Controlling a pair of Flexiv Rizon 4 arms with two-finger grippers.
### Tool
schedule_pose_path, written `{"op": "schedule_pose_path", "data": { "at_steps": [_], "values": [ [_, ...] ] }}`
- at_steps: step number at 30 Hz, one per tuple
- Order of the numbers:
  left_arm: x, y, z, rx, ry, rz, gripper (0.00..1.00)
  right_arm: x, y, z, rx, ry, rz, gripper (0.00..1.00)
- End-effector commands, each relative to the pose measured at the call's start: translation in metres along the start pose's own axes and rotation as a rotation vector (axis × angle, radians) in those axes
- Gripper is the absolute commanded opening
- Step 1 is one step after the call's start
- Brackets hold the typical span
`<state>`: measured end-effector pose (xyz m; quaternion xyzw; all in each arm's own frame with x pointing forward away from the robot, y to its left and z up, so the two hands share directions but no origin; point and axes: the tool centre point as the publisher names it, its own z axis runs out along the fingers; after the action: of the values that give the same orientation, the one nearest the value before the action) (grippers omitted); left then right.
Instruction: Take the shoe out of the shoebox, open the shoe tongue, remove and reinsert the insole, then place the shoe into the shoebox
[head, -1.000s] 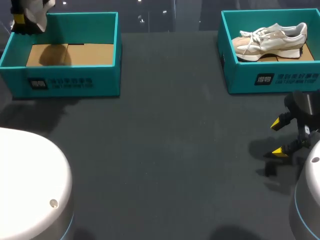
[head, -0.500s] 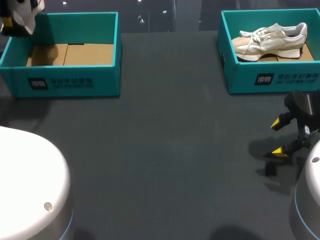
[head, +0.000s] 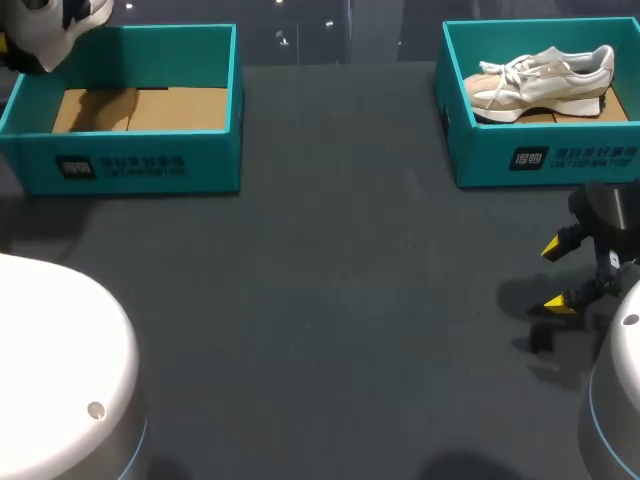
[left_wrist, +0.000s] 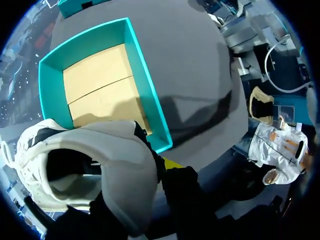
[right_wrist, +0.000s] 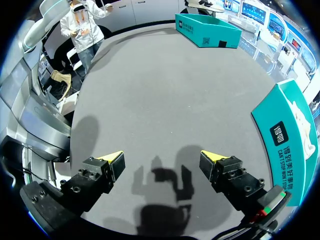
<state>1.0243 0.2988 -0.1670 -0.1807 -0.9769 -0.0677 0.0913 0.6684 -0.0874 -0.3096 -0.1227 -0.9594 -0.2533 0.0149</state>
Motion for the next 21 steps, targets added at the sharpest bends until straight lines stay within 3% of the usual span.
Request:
{"op": "schedule_pose_path", "data": {
  "at_steps": [1, 9, 16, 21],
  "values": [
    [0.011, -0.004, 0.001, -0.084, -0.094, 0.26, 0.0, 0.001, 0.0, 0.0, 0.001, -0.001, 0.0, 1.0],
    [0.011, -0.004, 0.001, -0.084, -0.094, 0.26, 0.0, 0.001, 0.0, 0.0, 0.001, -0.001, 0.0, 1.0],
    [-0.011, 0.013, 0.003, -0.069, -0.114, 0.665, 0.0, 0.001, 0.0, 0.0, 0.001, -0.001, 0.0, 1.0],
    [-0.014, 0.025, 0.003, -0.054, -0.172, 0.9, 0.0, 0.001, 0.0, 0.0, 0.001, -0.001, 0.0, 1.0]
  ]
}}
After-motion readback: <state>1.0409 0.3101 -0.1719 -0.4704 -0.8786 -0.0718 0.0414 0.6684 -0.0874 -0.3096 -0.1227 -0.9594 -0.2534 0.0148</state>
